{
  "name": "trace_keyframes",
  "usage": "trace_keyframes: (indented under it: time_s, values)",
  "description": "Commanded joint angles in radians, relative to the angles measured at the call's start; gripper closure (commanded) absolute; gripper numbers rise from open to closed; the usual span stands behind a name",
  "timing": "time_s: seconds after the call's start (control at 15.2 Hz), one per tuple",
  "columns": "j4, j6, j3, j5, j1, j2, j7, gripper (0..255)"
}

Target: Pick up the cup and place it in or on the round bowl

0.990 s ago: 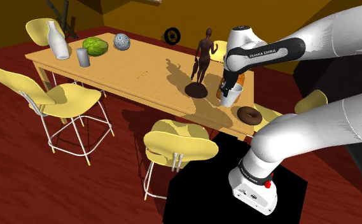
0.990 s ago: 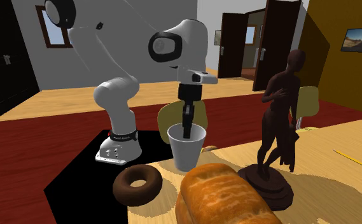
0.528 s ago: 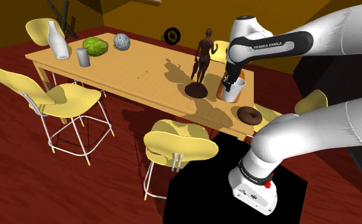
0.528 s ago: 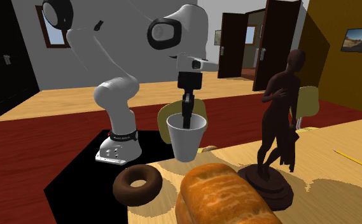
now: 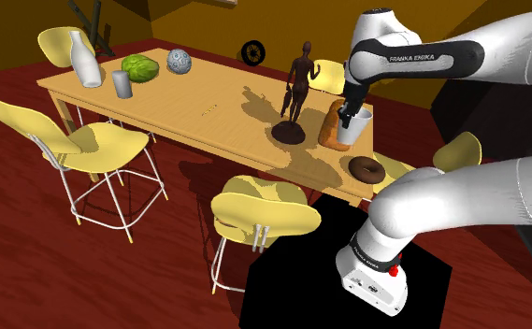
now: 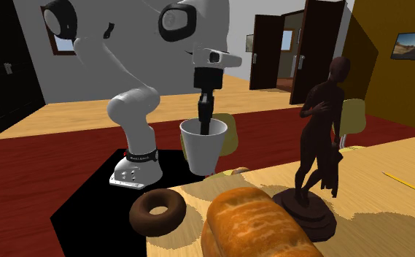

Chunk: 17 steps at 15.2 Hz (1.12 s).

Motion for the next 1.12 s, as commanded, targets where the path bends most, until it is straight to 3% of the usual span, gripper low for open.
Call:
trace_keyframes:
  time_s: [0.0, 0.53, 1.06]
  values:
    - [-0.016, -0.030, -0.022, -0.023, -0.027, -0.056, -0.041, 255]
    - [-0.054, -0.163, -0.110, -0.120, -0.149, -0.275, -0.221, 255]
    - [-0.143, -0.078, -0.146, -0.159, -0.165, -0.277, -0.203, 255]
